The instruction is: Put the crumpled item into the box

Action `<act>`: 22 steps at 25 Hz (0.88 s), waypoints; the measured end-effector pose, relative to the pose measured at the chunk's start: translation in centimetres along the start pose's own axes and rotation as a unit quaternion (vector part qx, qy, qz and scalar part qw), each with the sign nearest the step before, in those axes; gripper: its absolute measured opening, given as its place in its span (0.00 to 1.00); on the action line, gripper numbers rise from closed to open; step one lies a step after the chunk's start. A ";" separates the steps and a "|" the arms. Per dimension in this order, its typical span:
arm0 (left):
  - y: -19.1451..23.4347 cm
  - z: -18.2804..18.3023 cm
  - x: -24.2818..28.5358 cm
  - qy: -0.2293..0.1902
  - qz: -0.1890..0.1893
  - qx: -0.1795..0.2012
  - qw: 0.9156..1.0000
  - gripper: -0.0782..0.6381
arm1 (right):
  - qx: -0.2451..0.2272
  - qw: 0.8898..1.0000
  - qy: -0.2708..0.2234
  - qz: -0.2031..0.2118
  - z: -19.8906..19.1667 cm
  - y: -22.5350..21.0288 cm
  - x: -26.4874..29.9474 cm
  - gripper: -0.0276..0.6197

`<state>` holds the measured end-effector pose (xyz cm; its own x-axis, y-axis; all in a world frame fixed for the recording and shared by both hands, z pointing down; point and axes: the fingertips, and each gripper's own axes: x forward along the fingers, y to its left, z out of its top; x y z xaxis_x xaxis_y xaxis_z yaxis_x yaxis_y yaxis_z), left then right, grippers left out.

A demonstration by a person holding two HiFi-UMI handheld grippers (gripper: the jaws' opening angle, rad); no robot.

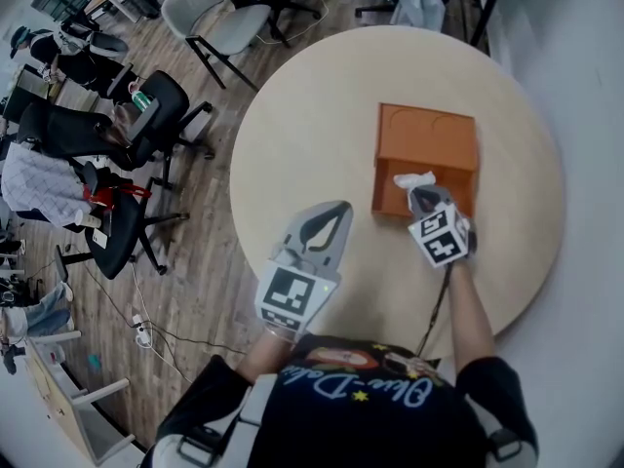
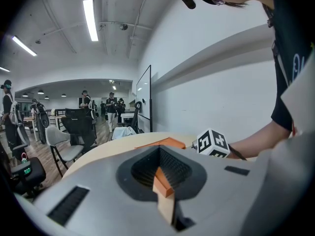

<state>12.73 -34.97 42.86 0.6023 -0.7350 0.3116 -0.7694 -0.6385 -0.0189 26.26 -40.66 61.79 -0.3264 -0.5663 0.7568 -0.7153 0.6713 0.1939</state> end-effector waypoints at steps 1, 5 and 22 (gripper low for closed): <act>0.0 0.0 0.0 0.000 0.000 0.000 1.000 0.10 | -0.005 1.000 0.004 0.001 -0.1 0.1 0.0 0.04; -0.2 -0.1 0.0 0.000 -0.001 -0.001 1.000 0.10 | -0.008 1.000 0.007 0.006 -0.2 0.2 0.1 0.04; -0.1 0.5 -1.1 -0.011 0.001 0.007 1.000 0.10 | 0.126 0.986 -0.110 -0.023 2.9 -1.6 -4.8 0.04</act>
<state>12.22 -34.17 42.03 0.6055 -0.7410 0.2904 -0.7676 -0.6401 -0.0330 27.20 -40.42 55.97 -0.3958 -0.7017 0.5924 -0.8545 0.5177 0.0423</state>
